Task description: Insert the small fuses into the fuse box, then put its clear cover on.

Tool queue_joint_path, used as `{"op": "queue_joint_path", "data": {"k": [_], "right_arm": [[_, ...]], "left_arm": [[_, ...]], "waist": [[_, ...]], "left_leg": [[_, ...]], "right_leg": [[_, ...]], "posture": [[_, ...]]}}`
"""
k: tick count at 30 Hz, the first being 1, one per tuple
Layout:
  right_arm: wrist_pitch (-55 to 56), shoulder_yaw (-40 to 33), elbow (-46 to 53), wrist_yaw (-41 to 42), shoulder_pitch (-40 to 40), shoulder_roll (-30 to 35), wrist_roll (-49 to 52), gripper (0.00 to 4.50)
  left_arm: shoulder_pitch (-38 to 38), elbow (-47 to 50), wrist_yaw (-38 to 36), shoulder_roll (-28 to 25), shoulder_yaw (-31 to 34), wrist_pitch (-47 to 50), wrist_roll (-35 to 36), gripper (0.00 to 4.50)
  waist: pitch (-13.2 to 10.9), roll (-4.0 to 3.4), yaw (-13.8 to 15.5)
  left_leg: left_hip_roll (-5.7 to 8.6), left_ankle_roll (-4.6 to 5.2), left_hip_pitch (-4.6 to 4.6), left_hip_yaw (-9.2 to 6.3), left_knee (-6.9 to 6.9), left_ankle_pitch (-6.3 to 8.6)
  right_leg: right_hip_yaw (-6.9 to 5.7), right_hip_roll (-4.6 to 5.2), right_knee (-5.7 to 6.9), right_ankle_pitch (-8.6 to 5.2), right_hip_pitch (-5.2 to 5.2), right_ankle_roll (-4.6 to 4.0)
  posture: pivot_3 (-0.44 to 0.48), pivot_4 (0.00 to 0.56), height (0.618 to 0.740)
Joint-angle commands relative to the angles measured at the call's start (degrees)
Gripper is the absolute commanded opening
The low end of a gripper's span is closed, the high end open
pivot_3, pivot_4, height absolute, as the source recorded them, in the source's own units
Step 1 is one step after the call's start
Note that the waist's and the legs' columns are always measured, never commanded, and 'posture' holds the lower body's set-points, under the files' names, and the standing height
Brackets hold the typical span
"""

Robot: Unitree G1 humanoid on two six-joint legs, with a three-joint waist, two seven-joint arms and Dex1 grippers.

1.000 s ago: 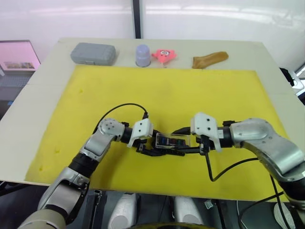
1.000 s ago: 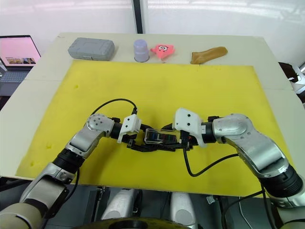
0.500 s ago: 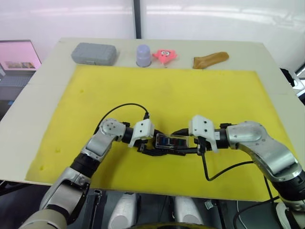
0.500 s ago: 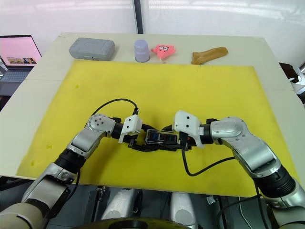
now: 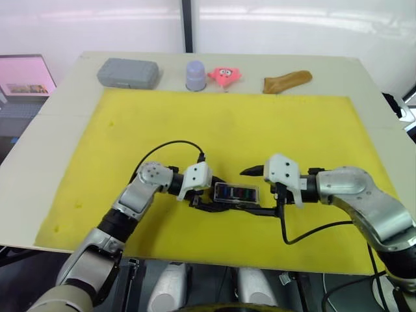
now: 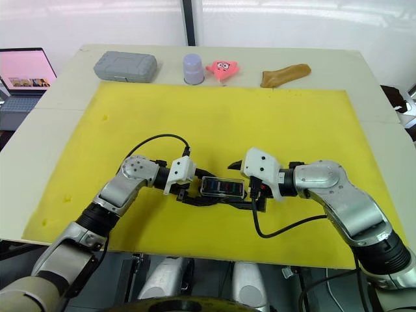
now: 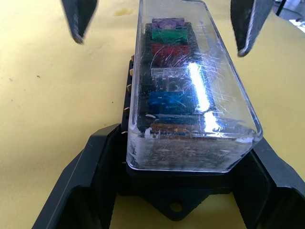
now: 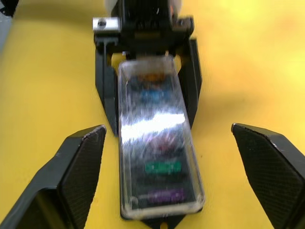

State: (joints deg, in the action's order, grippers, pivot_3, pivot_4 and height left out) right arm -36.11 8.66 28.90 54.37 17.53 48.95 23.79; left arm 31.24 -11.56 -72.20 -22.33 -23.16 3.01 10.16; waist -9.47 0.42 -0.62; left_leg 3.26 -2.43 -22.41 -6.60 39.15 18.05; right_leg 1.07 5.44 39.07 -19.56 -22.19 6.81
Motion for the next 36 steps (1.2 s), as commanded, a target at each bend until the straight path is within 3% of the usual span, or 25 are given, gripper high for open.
{"op": "queue_joint_path", "data": {"k": [1, 7, 12, 16, 20, 26, 36], "right_arm": [[-0.30, -1.60, -0.52, -0.62, 1.47, -0.63, 0.20, 4.47], [-1.08, -3.28, 1.16, 1.58, 1.05, 0.61, 2.51, 4.47], [-7.07, -8.80, 5.15, 1.90, 2.38, -1.45, 13.86, 4.47], [-8.05, -8.62, 5.09, 0.89, 2.59, -2.41, 15.55, 4.47], [-7.93, -7.04, 3.26, 0.60, 2.43, -3.79, 15.54, 3.20], [-7.69, -6.79, -0.19, 0.41, 1.64, -4.57, 14.98, 0.11], [-4.43, -3.59, -2.34, -0.05, -8.25, 1.42, 6.33, 0.04]], "left_arm": [[0.15, 0.33, 0.55, 0.81, 0.14, -0.38, -0.59, 2.60], [0.13, -0.14, 0.54, 0.94, 0.32, -0.70, -0.89, 2.60], [-0.34, 0.10, 0.57, 0.56, 0.53, -0.98, -1.05, 2.60], [-0.67, 0.47, 0.68, 0.39, 0.55, -1.05, -1.20, 2.60], [-0.90, 0.65, 0.79, 0.28, 0.53, -1.34, -1.43, 2.60], [-1.07, 0.77, 0.96, 0.33, 0.51, -1.60, -1.62, 2.60], [-0.51, -1.25, 0.52, -0.22, 0.71, -4.82, -2.86, 2.60]], "waist": [[0.00, 0.00, 0.02], [0.00, 0.00, 0.04], [0.00, 0.00, -0.01], [0.00, 0.00, 0.01], [0.00, 0.00, -0.06], [0.00, 0.00, -0.08], [0.12, 0.05, -0.09]], "left_leg": [[0.00, 0.00, 0.00, 0.00, 0.00, 0.00], [0.01, 0.00, 0.00, 0.00, 0.00, 0.00], [0.00, 0.00, 0.00, -0.01, 0.00, 0.00], [0.00, 0.00, 0.00, -0.01, 0.00, 0.00], [0.00, 0.00, 0.00, 0.00, 0.00, 0.00], [0.00, 0.00, 0.00, 0.00, 0.00, 0.00], [0.00, 0.01, 0.07, 0.03, -0.01, 0.01]], "right_leg": [[0.00, 0.00, 0.00, 0.00, 0.00, 0.00], [0.00, 0.01, 0.00, 0.00, 0.00, 0.00], [0.00, 0.01, 0.00, 0.00, 0.00, 0.00], [-0.01, 0.01, 0.00, 0.00, 0.01, 0.00], [0.00, 0.00, 0.01, 0.00, -0.01, 0.00], [0.00, 0.00, 0.01, 0.00, -0.01, 0.00], [0.00, 0.00, 0.01, 0.00, 0.07, 0.00]], "posture": [[0.000, 0.150, 0.740], [0.000, 0.150, 0.740], [0.000, 0.150, 0.740], [0.000, 0.150, 0.740], [0.000, 0.150, 0.740], [0.000, 0.150, 0.740], [0.000, 0.150, 0.740]]}}
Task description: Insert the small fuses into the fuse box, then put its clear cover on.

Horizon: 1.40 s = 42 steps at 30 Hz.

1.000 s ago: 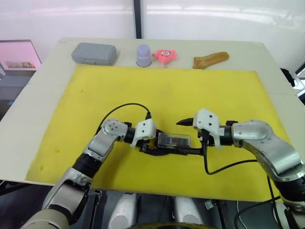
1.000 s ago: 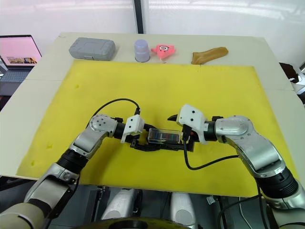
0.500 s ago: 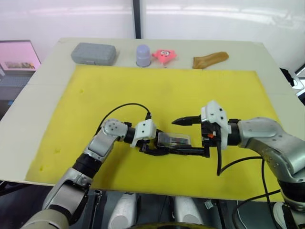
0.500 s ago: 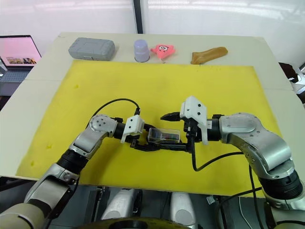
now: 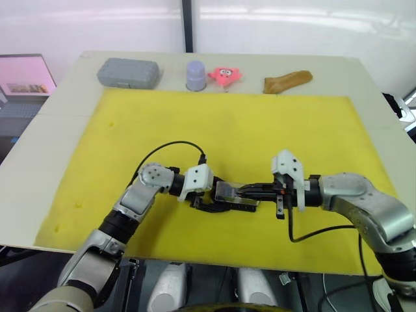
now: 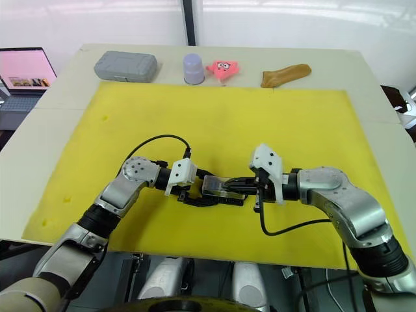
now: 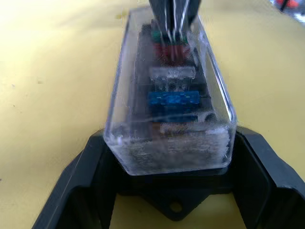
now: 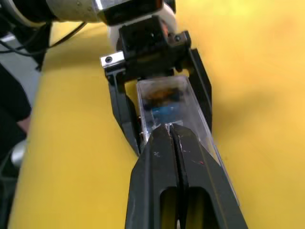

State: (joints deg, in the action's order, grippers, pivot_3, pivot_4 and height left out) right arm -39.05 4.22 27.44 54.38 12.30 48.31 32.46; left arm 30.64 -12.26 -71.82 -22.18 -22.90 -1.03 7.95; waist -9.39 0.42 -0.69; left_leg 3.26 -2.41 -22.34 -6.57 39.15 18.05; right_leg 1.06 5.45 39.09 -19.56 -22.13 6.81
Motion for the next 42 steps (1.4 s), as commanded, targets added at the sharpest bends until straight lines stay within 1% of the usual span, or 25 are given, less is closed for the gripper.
{"op": "queue_joint_path", "data": {"k": [1, 7, 10, 11, 15, 18, 22, 25, 27, 29, 30, 31, 32, 36, 38, 42], "right_arm": [[-1.38, 0.65, -0.76, 0.04, -3.48, 2.28, -2.12, 0.04], [-1.30, 2.62, 1.30, -1.69, -3.49, 0.44, -1.98, 0.04], [-1.47, 4.17, 2.58, -2.43, -3.15, -0.18, -2.62, 0.04], [-1.48, 4.56, 2.99, -2.61, -3.06, -0.38, -2.69, 0.04], [-2.15, 5.28, 4.64, -3.38, 0.54, -2.09, -2.03, 0.04], [-4.87, 2.40, 5.47, -2.92, 5.99, -3.15, 2.56, 0.04], [-8.14, 0.93, 5.27, -3.90, 10.95, -5.68, 6.88, 0.04], [-9.67, 0.75, 4.28, -4.78, 12.13, -7.67, 8.48, 0.04], [-9.30, 4.19, 2.66, -5.17, 10.32, -7.07, 4.93, 0.04], [-3.42, 13.69, -0.05, -4.39, 7.13, -1.49, -7.39, 0.04], [-0.82, 16.96, -0.86, -3.48, 6.03, 0.62, -11.48, 0.04], [0.22, 19.23, -1.17, -2.88, 5.15, 2.10, -13.86, 0.04], [0.79, 19.94, -1.16, -2.59, 4.80, 2.35, -14.56, 0.04], [-3.27, 16.99, -1.18, -5.87, 5.49, -1.30, -11.83, 0.04], [-3.49, 15.79, -0.61, -5.43, 5.42, -1.39, -11.24, 0.04], [-4.77, 9.74, 2.53, -4.98, 4.17, -2.89, -5.36, 0.04]], "left_arm": [[0.14, -0.66, 0.09, -0.39, 0.55, -0.76, -0.59, 2.60], [0.60, -1.37, 0.54, 0.03, 0.74, -0.52, -0.60, 2.60], [0.59, -1.19, 0.74, 0.22, 0.66, -0.31, -0.66, 2.60], [0.54, -1.07, 0.79, 0.26, 0.63, -0.25, -0.69, 2.60], [-0.18, -0.34, 0.86, 0.19, 0.37, -0.34, -0.89, 2.60], [-0.25, -0.30, 0.91, 0.18, 0.40, -0.33, -0.90, 2.60], [-0.38, -0.54, 0.87, -0.01, 0.51, -0.55, -0.87, 2.60], [-0.30, -0.90, 0.83, 0.00, 0.48, -0.75, -0.96, 2.60], [-0.42, -0.75, 0.82, -0.04, 0.45, -0.72, -0.95, 2.60], [-0.53, -0.53, 0.78, -0.15, 0.47, -0.41, -0.86, 2.60], [-0.50, -0.57, 0.76, -0.19, 0.48, -0.28, -0.84, 2.60], [-0.46, -0.64, 0.79, -0.23, 0.49, -0.27, -0.88, 2.60], [-0.41, -0.75, 0.80, -0.26, 0.52, -0.31, -0.91, 2.60], [-0.35, -1.00, 0.84, -0.38, 0.65, -0.59, -1.00, 2.60], [-0.48, -0.86, 0.81, -0.52, 0.67, -0.60, -0.93, 2.60], [-1.09, -0.57, 0.85, -0.70, 0.57, -0.94, -1.01, 2.60]], "waist": [[0.07, 0.08, -0.02], [0.09, 0.11, -0.12], [0.09, 0.10, -0.13], [0.09, 0.11, -0.09], [0.09, 0.11, -0.08], [0.08, 0.11, -0.08], [0.07, 0.11, -0.03], [0.07, 0.11, -0.02], [0.07, 0.11, -0.03], [0.07, 0.11, 0.04], [0.07, 0.10, -0.06], [0.15, -0.01, -0.19], [0.28, 0.01, -0.17], [0.46, 0.27, -0.28], [0.46, 0.26, -0.22], [0.46, 0.26, -0.05]], "left_leg": [[-0.02, 0.00, 0.05, -0.01, 0.00, 0.00], [-0.06, 0.05, 0.41, -0.04, -0.06, 0.03], [-0.08, 0.13, 0.86, -0.03, -0.21, 0.08], [-0.08, 0.21, 0.88, -0.03, -0.23, 0.12], [-0.08, 0.14, 0.87, -0.04, -0.22, 0.08], [-0.08, 0.14, 0.85, -0.04, -0.21, 0.08], [-0.08, 0.13, 0.81, -0.08, -0.22, 0.08], [-0.08, 0.13, 0.80, -0.07, -0.22, 0.08], [-0.08, 0.13, 0.79, -0.08, -0.23, 0.08], [-0.07, 0.14, 0.79, -0.07, -0.24, 0.08], [-0.05, 0.14, 0.78, -0.08, -0.24, 0.08], [-0.04, 0.15, 0.78, -0.04, -0.24, 0.09], [-0.03, 0.17, 0.85, 0.00, -0.27, 0.10], [-0.13, 0.20, 0.98, -0.17, -0.27, 0.12], [-0.14, 0.18, 0.99, -0.17, -0.27, 0.11], [-0.14, 0.18, 0.96, -0.20, -0.28, 0.11]], "right_leg": [[0.00, -0.02, 0.00, 0.00, 0.07, 0.00], [-0.01, -0.07, -0.07, 0.00, 0.42, 0.00], [0.00, -0.08, -0.24, -0.01, 0.84, 0.02], [0.00, -0.08, -0.26, -0.02, 0.86, 0.02], [0.00, -0.08, -0.31, -0.02, 0.88, 0.02], [0.01, -0.07, -0.31, -0.02, 0.86, 0.02], [-0.01, -0.07, -0.35, -0.02, 0.84, 0.02], [0.00, -0.06, -0.40, -0.02, 0.84, 0.02], [-0.01, -0.06, -0.41, -0.02, 0.84, 0.02], [0.00, -0.06, -0.42, -0.02, 0.84, 0.02], [-0.01, -0.05, -0.42, -0.02, 0.83, 0.02], [0.01, -0.04, -0.43, -0.02, 0.81, 0.03], [0.03, -0.02, -0.44, -0.04, 0.86, 0.06], [-0.07, -0.15, -0.64, -0.05, 1.15, 0.09], [-0.07, -0.16, -0.64, -0.05, 1.16, 0.08], [-0.07, -0.15, -0.67, -0.05, 1.16, 0.08]], "posture": [[0.000, 0.150, 0.740], [0.000, 0.150, 0.740], [0.000, 0.150, 0.740], [0.000, 0.150, 0.740], [0.000, 0.150, 0.740], [0.000, 0.150, 0.740], [0.000, 0.150, 0.740], [0.000, 0.150, 0.740], [0.000, 0.150, 0.740], [0.000, 0.150, 0.740], [0.000, 0.150, 0.740], [0.000, 0.150, 0.740], [0.000, 0.150, 0.740], [0.000, 0.150, 0.740], [0.000, 0.150, 0.740], [0.000, 0.150, 0.740]]}}
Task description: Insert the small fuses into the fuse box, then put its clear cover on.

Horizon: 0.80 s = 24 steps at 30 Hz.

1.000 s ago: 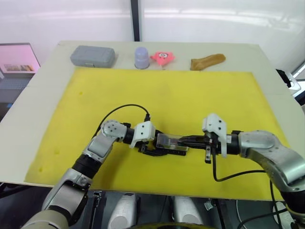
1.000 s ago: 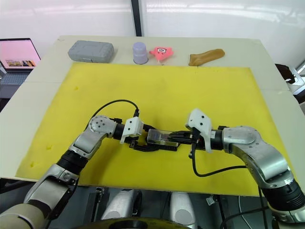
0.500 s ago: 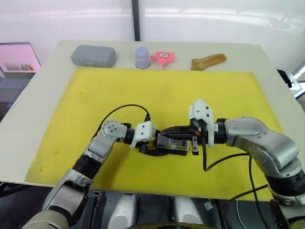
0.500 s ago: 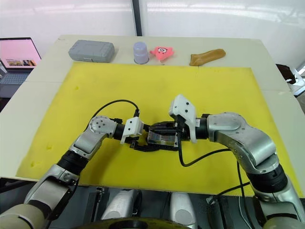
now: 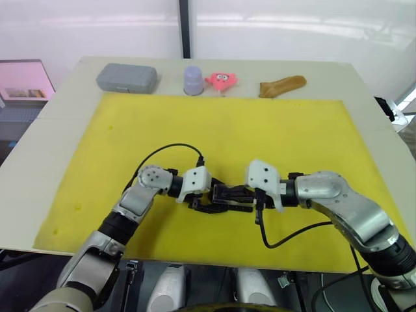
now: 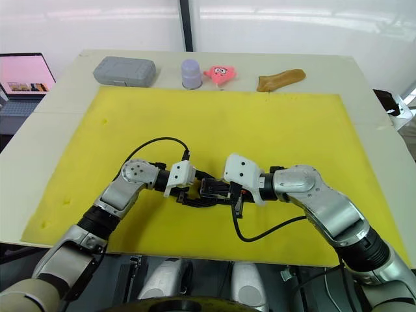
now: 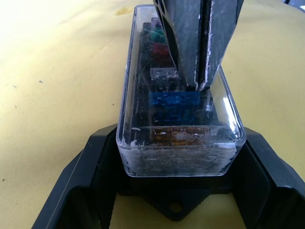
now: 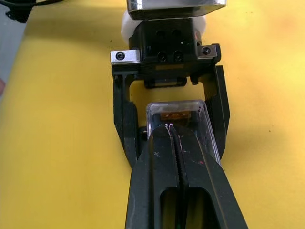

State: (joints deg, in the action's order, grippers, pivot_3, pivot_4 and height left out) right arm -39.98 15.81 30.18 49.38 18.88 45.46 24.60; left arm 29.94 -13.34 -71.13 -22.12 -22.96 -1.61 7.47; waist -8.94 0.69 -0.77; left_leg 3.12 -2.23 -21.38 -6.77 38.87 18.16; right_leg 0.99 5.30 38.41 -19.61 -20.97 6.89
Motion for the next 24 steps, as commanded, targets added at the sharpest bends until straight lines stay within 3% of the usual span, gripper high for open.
{"op": "queue_joint_path", "data": {"k": [1, 5, 10, 12, 14, 16, 20, 24], "right_arm": [[-3.52, -3.70, 0.88, -0.01, -2.72, -0.45, 3.88, 0.04], [-1.76, -13.33, 4.84, -0.92, -4.90, -0.19, 7.54, 0.04], [0.66, -28.22, 6.18, 7.95, -12.08, 9.85, 10.31, 0.04], [3.14, -32.10, 4.77, 11.36, -14.83, 14.47, 7.96, 0.59], [4.50, -35.91, 3.94, 15.00, -17.66, 17.78, 7.32, 1.27], [2.85, -40.36, 4.32, 17.69, -19.54, 19.27, 10.44, 2.35], [-0.38, -48.71, 5.85, 20.79, -21.83, 20.65, 14.35, 4.27], [-5.61, -57.88, 5.84, 25.27, -24.31, 22.62, 18.27, 4.40]], "left_arm": [[-0.55, 0.57, 0.15, -0.80, 0.61, -0.53, -0.54, 2.60], [-1.10, 1.57, 0.49, -1.22, 0.96, 0.34, -0.26, 2.60], [-1.27, 2.19, 0.72, -2.63, 1.58, 0.43, -0.37, 2.60], [-1.02, 1.83, 1.05, -3.03, 1.78, 1.10, -0.39, 2.60], [-0.98, 3.01, -0.32, -3.89, 2.85, 3.76, 1.84, 3.65], [-1.24, 4.67, -1.65, -5.41, 4.18, 4.57, 3.54, 4.50], [-3.23, 11.31, -6.10, -13.27, 8.67, 8.83, 8.41, 4.50], [-8.27, 21.89, -9.76, -27.51, 20.06, 22.15, 18.27, 4.50]], "waist": [[0.00, 0.00, 0.03], [-0.04, -0.04, 0.01], [-0.13, -0.07, 0.07], [-0.14, -0.10, -0.01], [-0.15, -0.09, -0.07], [-0.16, -0.10, -0.22], [-0.27, -0.19, -0.14], [-0.46, -0.21, 0.12]], "left_leg": [[0.00, 0.00, -0.02, -0.01, -0.01, 0.00], [0.01, 0.00, -0.09, 0.00, -0.04, 0.00], [0.05, 0.08, -0.16, 0.02, -0.08, 0.04], [0.03, 0.27, -0.12, 0.05, -0.12, 0.15], [0.01, 0.30, -0.10, 0.07, -0.13, 0.17], [-0.06, 0.39, -0.08, 0.07, -0.13, 0.22], [-0.14, 0.34, -0.09, 0.08, -0.19, 0.19], [-0.12, 0.36, -0.15, 0.06, -0.20, 0.20]], "right_leg": [[0.00, 0.00, -0.04, 0.00, 0.00, 0.00], [0.00, 0.03, -0.08, 0.00, -0.06, 0.00], [0.00, 0.06, -0.17, 0.01, -0.09, 0.01], [0.00, 0.05, -0.19, 0.01, -0.07, 0.02], [0.01, 0.01, -0.19, 0.01, -0.07, 0.02], [0.02, -0.06, -0.19, 0.01, -0.06, 0.02], [0.08, -0.14, -0.19, 0.01, -0.13, 0.02], [0.06, -0.04, -0.24, 0.01, -0.11, 0.02]], "posture": [[0.000, 0.150, 0.740], [0.000, 0.150, 0.740], [0.000, 0.150, 0.740], [0.000, 0.150, 0.740], [0.000, 0.150, 0.740], [0.000, 0.150, 0.740], [0.000, 0.150, 0.740], [0.000, 0.150, 0.740]]}}
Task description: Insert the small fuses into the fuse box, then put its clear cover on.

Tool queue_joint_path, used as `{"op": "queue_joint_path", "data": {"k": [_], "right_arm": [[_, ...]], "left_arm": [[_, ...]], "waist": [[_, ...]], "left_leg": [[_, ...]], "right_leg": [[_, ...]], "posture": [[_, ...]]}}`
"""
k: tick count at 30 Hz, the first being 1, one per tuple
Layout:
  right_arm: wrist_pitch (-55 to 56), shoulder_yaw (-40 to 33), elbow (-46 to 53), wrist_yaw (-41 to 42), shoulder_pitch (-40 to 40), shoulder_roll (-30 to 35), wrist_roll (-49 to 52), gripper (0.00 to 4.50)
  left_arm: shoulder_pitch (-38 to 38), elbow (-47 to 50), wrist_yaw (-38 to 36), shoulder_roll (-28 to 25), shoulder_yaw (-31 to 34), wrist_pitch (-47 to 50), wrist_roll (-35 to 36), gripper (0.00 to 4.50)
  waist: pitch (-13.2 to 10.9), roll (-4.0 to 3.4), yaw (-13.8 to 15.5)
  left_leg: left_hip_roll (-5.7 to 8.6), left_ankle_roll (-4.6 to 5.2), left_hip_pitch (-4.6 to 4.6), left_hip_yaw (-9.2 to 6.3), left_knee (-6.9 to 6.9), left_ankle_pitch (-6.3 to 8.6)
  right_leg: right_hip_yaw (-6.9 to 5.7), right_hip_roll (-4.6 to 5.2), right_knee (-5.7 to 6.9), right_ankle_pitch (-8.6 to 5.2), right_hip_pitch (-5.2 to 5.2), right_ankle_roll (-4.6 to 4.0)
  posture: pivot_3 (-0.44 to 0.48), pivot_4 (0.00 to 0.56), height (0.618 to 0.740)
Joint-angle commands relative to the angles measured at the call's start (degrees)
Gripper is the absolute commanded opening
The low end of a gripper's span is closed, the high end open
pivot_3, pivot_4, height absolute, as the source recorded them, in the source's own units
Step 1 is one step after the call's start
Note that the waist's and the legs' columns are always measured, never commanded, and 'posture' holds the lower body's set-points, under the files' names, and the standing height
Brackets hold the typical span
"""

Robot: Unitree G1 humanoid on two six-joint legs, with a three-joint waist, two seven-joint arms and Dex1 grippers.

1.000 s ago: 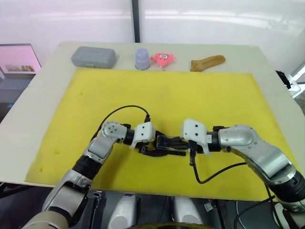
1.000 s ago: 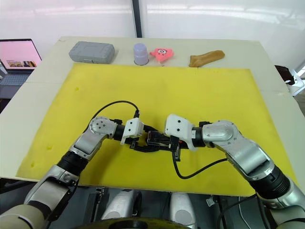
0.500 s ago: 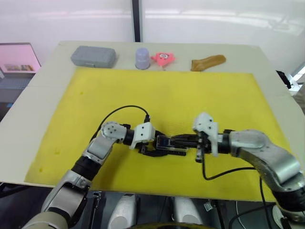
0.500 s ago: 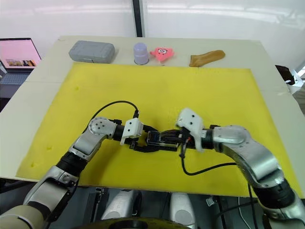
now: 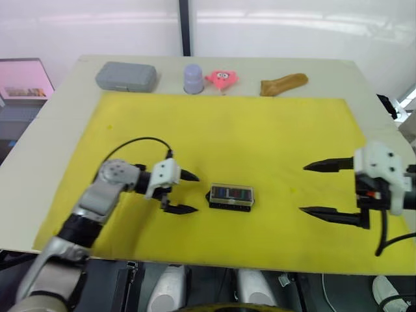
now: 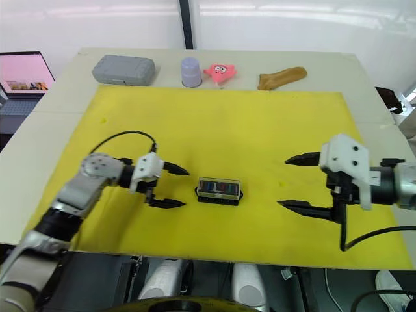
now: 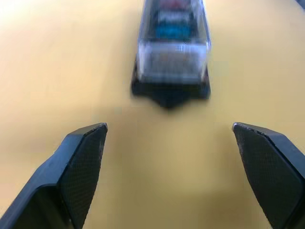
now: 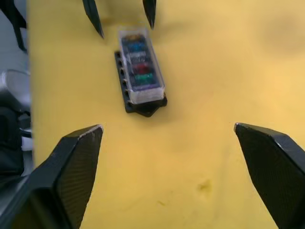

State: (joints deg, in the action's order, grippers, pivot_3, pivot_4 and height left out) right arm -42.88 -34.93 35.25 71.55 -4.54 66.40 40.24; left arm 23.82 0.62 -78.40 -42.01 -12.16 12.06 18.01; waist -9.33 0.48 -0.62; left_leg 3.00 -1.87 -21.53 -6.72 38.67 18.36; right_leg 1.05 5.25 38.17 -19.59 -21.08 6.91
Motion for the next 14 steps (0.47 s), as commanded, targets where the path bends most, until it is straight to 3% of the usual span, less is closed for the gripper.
{"op": "queue_joint_path", "data": {"k": [1, 4, 8, 14], "right_arm": [[-3.23, -8.68, 0.19, 4.02, -1.54, 2.12, 2.44, 4.40], [-3.86, -12.83, -2.07, 6.21, -3.42, 2.66, 1.33, 4.40], [-4.01, -16.99, -5.00, 9.28, -6.14, 2.89, -0.20, 4.40], [-3.71, -17.43, -7.61, 10.79, -6.31, 3.63, -0.57, 4.40]], "left_arm": [[-3.64, 10.02, -3.02, -11.09, 13.08, 11.46, 10.39, 4.50], [-7.04, 13.25, -3.86, -19.83, 23.93, 19.74, 17.13, 4.50], [-11.50, 13.61, -4.17, -25.54, 31.61, 18.66, 15.38, 4.50], [-10.81, 9.91, -4.88, -28.43, 33.44, 15.88, 14.63, 4.50]], "waist": [[-0.15, 0.03, -0.16], [-0.28, 0.01, -0.08], [-0.34, -0.22, 0.41], [-0.44, -0.22, 0.01]], "left_leg": [[0.00, 0.02, 0.00, 0.00, -0.02, 0.01], [0.00, 0.02, 0.02, 0.00, -0.11, 0.01], [0.17, 0.02, 0.11, 0.04, -0.25, 0.01], [0.09, -0.06, 0.11, 0.08, -0.50, -0.03]], "right_leg": [[0.01, 0.02, -0.04, 0.00, 0.00, 0.00], [0.02, 0.18, -0.08, 0.00, 0.00, 0.00], [-0.01, 0.35, -0.19, 0.00, 0.14, 0.00], [0.01, 0.33, -0.21, 0.00, -0.01, -0.01]], "posture": [[0.000, 0.150, 0.740], [0.000, 0.150, 0.740], [0.000, 0.150, 0.740], [0.000, 0.150, 0.740]]}}
